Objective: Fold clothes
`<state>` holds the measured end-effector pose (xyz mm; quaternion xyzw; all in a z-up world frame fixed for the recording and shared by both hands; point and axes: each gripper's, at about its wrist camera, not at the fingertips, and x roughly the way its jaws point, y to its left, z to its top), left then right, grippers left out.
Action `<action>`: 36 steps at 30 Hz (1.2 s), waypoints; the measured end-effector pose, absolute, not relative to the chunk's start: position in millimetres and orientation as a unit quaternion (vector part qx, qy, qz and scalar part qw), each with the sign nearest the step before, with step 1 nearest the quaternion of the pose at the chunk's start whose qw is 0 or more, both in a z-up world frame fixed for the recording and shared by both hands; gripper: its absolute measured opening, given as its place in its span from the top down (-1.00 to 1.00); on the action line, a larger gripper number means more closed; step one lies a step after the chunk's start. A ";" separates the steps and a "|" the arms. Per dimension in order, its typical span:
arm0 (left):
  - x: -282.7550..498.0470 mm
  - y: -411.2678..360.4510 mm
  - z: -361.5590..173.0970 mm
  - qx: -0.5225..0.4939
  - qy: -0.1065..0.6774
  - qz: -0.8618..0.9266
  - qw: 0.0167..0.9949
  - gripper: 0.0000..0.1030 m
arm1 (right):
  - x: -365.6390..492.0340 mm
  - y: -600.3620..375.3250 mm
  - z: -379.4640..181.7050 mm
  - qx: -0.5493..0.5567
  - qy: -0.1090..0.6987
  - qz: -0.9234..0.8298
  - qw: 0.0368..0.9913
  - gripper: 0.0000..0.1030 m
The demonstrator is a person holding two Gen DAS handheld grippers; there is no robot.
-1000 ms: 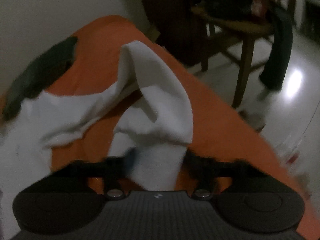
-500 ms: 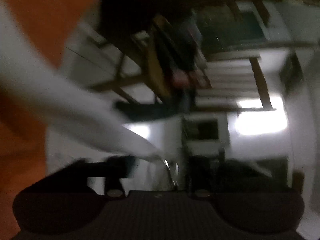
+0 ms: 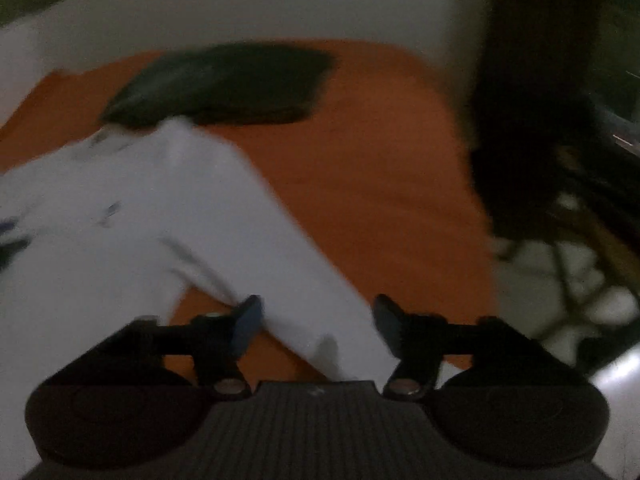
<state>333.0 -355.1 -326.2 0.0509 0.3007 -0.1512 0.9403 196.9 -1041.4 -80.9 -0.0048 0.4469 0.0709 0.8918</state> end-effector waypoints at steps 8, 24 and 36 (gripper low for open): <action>324.1 -352.9 -324.2 0.051 0.300 -0.151 0.941 -1.00 | 319.7 -1025.7 -120.3 -0.116 0.560 0.142 0.808 -0.05; 325.9 -355.4 -324.9 0.055 0.298 -0.150 0.941 -1.00 | 353.0 -1021.6 -64.4 -0.261 0.517 0.182 0.794 0.84; 327.1 -355.8 -325.2 0.059 0.296 -0.148 0.942 -1.00 | 330.7 -1013.8 -77.3 -0.323 0.511 0.041 0.796 0.64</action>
